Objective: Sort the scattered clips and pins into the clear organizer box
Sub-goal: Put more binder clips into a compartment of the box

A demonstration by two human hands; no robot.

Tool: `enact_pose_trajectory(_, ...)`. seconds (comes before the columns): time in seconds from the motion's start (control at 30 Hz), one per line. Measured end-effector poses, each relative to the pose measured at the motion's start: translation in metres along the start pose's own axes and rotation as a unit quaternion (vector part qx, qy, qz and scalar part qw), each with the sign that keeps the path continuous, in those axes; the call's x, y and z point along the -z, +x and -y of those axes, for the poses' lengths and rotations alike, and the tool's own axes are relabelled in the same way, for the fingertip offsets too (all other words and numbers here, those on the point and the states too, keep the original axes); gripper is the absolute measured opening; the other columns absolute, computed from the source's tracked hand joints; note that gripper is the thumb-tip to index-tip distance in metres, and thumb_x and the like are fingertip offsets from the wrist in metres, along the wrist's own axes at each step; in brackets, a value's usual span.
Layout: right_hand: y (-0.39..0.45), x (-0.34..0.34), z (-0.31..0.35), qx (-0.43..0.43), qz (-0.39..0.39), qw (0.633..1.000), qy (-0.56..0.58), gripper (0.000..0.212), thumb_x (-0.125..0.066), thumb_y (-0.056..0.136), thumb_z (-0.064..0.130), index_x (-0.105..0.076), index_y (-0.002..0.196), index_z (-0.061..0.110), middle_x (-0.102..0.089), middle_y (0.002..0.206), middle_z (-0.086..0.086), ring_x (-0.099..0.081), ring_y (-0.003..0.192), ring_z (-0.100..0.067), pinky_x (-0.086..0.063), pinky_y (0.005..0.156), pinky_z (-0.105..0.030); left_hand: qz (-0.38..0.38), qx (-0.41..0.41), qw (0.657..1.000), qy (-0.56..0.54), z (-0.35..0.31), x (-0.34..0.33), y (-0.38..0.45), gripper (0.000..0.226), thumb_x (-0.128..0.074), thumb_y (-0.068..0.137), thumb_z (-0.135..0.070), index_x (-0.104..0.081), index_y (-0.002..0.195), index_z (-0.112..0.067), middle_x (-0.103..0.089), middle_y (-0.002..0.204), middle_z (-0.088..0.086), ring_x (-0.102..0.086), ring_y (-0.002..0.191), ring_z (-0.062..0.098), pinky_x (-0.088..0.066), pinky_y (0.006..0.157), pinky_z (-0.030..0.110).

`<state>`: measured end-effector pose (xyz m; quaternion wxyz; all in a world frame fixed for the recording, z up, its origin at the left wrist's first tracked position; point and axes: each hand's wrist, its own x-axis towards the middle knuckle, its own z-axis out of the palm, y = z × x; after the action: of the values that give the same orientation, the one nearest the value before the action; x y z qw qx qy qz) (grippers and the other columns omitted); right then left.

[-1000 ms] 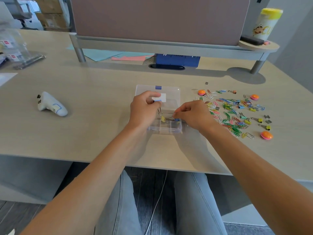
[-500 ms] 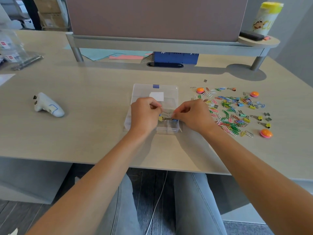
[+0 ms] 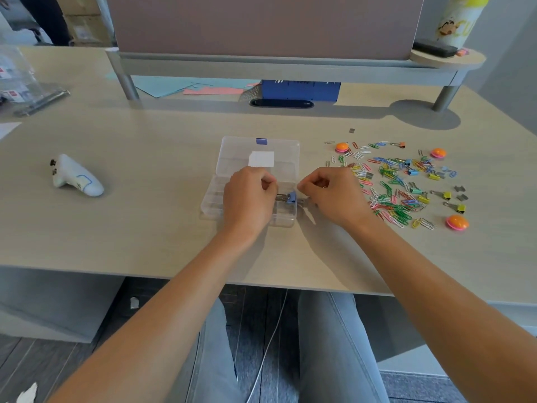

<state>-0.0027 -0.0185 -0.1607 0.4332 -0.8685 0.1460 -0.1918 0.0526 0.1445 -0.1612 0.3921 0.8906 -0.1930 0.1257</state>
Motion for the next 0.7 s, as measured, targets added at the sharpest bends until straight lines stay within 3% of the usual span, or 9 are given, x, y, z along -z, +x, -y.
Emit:
enact_pose_trajectory(0.1,0.000,-0.003,0.001,0.003,0.005,1.000,-0.004,0.005,-0.073,0.088,0.018,-0.078,0.089,0.016,-0.072,0.074,0.006,-0.066,0.066,-0.013,-0.058,0.069,-0.034,0.011,-0.057,0.998,0.038,0.002,0.003,-0.003,0.017,-0.065,0.090,-0.012,-0.074,0.104,-0.017,-0.067,0.103,0.002,-0.059,0.098,0.024,-0.049,0.083,0.041)
enact_pose_trajectory(0.2,-0.001,-0.004,0.001,0.006,0.006,1.000,-0.014,0.008,-0.074,0.087,0.019,-0.078,0.093,0.017,-0.073,0.079,0.003,-0.069,0.073,-0.016,-0.060,0.073,-0.038,0.037,-0.109,0.991,0.074,0.007,0.006,-0.011,0.023,-0.062,0.091,-0.011,-0.073,0.109,-0.020,-0.065,0.109,0.000,-0.054,0.109,0.025,-0.045,0.089,0.043)
enact_pose_trajectory(0.43,-0.005,-0.007,0.005,-0.004,0.002,1.000,-0.030,0.016,-0.078,0.084,0.026,-0.076,0.097,0.017,-0.072,0.079,0.002,-0.068,0.074,-0.013,-0.054,0.067,-0.028,0.059,-0.149,0.978,0.135,0.020,0.008,-0.027,0.030,-0.053,0.097,-0.019,-0.073,0.119,-0.018,-0.060,0.116,0.001,-0.054,0.112,0.024,-0.044,0.092,0.043)
enact_pose_trajectory(0.53,-0.006,-0.009,0.004,-0.011,0.002,0.999,-0.036,0.017,-0.080,0.083,0.027,-0.075,0.096,0.018,-0.072,0.080,0.003,-0.069,0.075,-0.013,-0.059,0.073,-0.034,0.043,-0.150,0.979,0.133,0.023,0.004,-0.034,0.029,-0.054,0.097,-0.017,-0.073,0.119,-0.015,-0.062,0.124,0.009,-0.056,0.115,0.029,-0.045,0.097,0.045)
enact_pose_trajectory(0.7,-0.009,-0.011,0.007,-0.010,0.011,1.000,-0.026,0.013,-0.081,0.082,0.024,-0.075,0.092,0.017,-0.074,0.078,0.001,-0.072,0.074,-0.016,-0.061,0.077,-0.041,0.005,-0.154,0.980,0.127,0.025,0.004,-0.041,0.027,-0.056,0.096,-0.014,-0.075,0.115,-0.012,-0.066,0.112,0.009,-0.057,0.101,0.028,-0.047,0.092,0.044)
